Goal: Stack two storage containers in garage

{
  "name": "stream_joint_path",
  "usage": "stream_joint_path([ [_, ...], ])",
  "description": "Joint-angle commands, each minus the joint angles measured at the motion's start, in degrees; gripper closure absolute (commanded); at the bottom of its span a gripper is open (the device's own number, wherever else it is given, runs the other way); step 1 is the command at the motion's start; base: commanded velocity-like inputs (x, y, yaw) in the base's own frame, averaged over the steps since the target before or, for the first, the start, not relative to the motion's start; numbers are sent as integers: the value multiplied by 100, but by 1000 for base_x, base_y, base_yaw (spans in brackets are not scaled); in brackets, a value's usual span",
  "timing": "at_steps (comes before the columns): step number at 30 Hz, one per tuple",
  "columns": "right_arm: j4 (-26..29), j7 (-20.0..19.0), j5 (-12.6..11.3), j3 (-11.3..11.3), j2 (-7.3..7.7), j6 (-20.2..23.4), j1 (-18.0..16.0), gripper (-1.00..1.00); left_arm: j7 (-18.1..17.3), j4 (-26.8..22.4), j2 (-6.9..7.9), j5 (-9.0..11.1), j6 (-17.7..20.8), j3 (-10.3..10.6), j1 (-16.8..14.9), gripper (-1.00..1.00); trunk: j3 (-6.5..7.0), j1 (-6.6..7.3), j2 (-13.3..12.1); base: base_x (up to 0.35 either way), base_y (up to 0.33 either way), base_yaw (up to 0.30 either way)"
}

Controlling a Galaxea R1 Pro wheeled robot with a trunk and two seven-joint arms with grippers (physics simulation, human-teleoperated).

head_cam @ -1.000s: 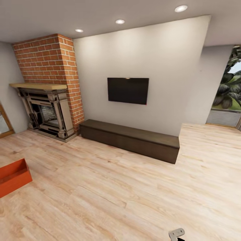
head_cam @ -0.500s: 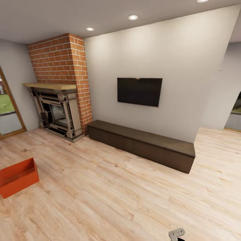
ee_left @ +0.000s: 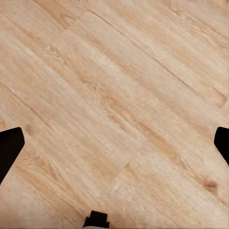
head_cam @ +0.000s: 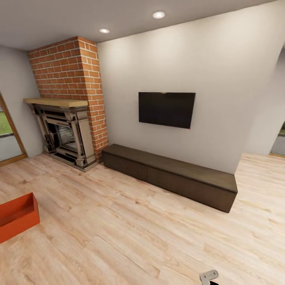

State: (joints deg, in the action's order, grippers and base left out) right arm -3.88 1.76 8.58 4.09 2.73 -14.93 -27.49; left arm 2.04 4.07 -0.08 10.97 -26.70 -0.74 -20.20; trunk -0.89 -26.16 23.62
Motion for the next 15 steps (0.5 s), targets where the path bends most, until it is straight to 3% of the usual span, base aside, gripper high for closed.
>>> stream_joint_path([
  [1, -25, 18, 21, 39, 0, -36, -11, -100, 8, 23, -1, 2, -37, -5, -10, -100, -9, -7, 10, 328, 0, 0],
  [15, -25, 18, 21, 39, 0, -36, -11, -100, 7, 23, -1, 2, -37, -5, -10, -100, -9, -7, 10, 328, 0, 21],
])
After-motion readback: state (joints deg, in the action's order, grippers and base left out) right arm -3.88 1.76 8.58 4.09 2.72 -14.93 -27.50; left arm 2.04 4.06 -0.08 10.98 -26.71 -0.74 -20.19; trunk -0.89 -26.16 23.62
